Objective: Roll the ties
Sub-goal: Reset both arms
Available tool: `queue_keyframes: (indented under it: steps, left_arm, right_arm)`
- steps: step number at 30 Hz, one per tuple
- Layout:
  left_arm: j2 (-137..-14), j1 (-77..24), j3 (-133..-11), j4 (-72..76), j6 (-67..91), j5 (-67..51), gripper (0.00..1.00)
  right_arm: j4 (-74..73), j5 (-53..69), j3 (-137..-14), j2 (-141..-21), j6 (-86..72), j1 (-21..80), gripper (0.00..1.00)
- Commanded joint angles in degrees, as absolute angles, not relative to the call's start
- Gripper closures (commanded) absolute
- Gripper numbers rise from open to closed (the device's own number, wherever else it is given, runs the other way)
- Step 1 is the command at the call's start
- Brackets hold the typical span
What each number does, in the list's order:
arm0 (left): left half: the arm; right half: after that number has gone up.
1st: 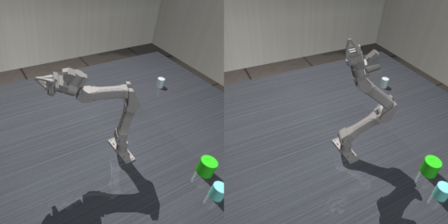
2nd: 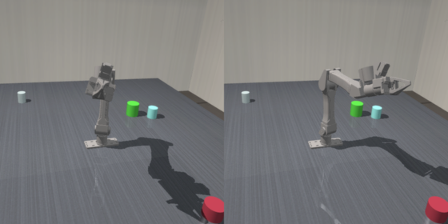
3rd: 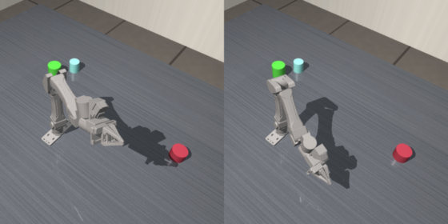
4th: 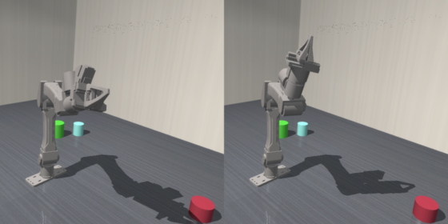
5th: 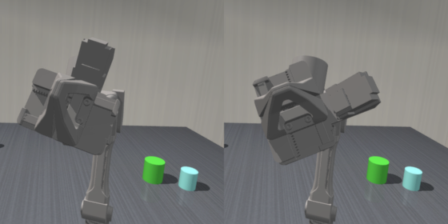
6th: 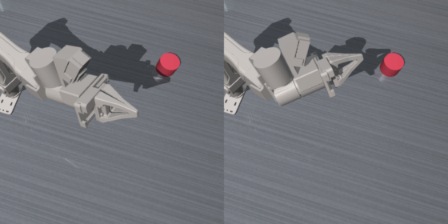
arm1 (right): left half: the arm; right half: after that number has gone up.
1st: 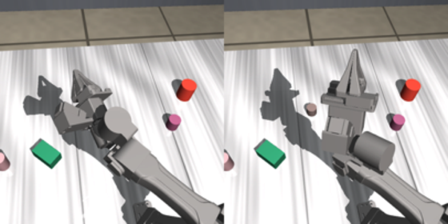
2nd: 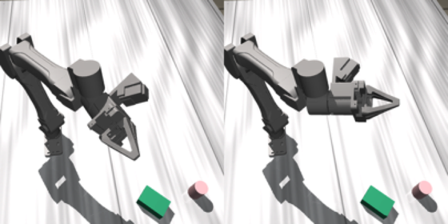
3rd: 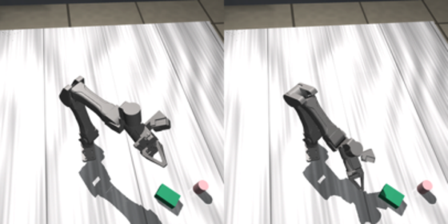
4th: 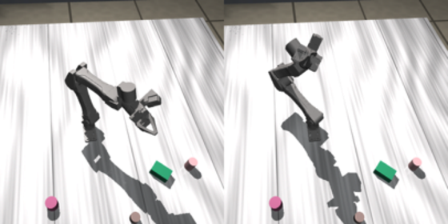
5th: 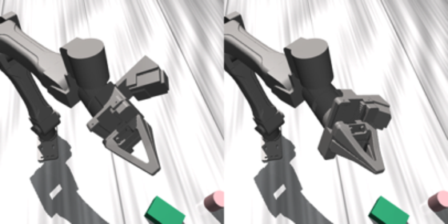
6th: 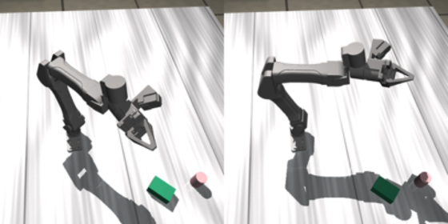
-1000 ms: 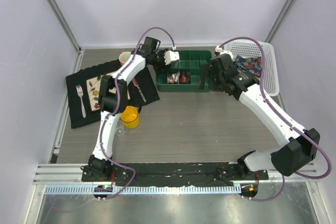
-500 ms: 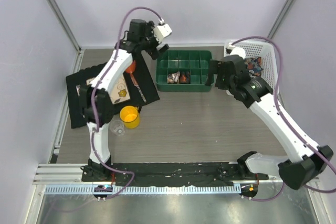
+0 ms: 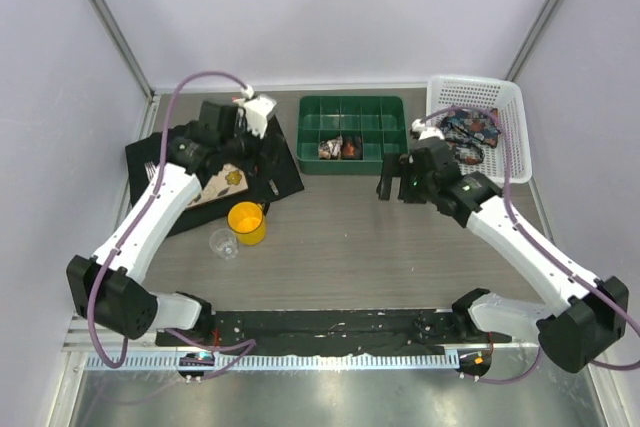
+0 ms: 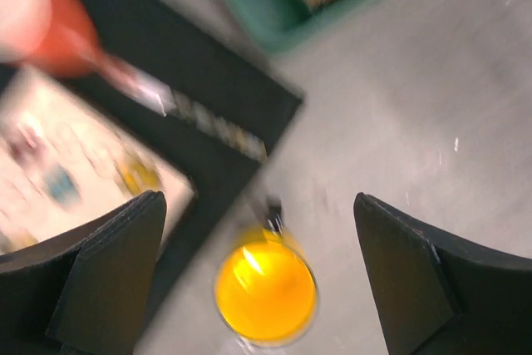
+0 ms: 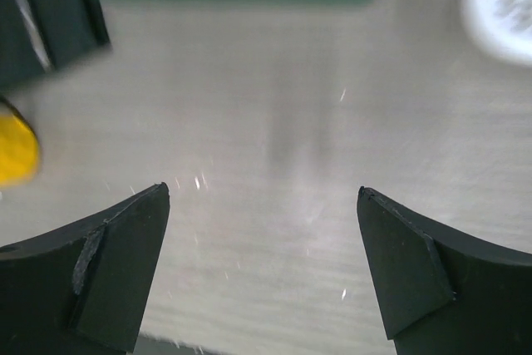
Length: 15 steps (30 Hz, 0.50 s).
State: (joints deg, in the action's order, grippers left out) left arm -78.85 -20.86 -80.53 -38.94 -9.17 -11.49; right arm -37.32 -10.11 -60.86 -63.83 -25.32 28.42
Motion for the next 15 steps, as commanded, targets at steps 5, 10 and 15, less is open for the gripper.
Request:
queue_keyframes:
  steps: [5,10,15]
  left_arm:
    - [-64.6,-20.8,-56.8,-41.0,4.1,-1.8,0.00]
    - [-59.0,-20.8,-52.6,-42.0,5.7,-0.4,0.00]
    - [-57.6,-20.6,-54.3,-43.0,6.6,-0.4,0.00]
  right_arm:
    - [-33.7,-7.3,-50.5,-66.2,-30.1,40.5,0.01]
    - [-33.2,-10.8,-50.2,-68.4,-32.6,48.7,0.00]
    - [-33.4,-12.4,-53.2,-67.4,-34.2,50.0,0.00]
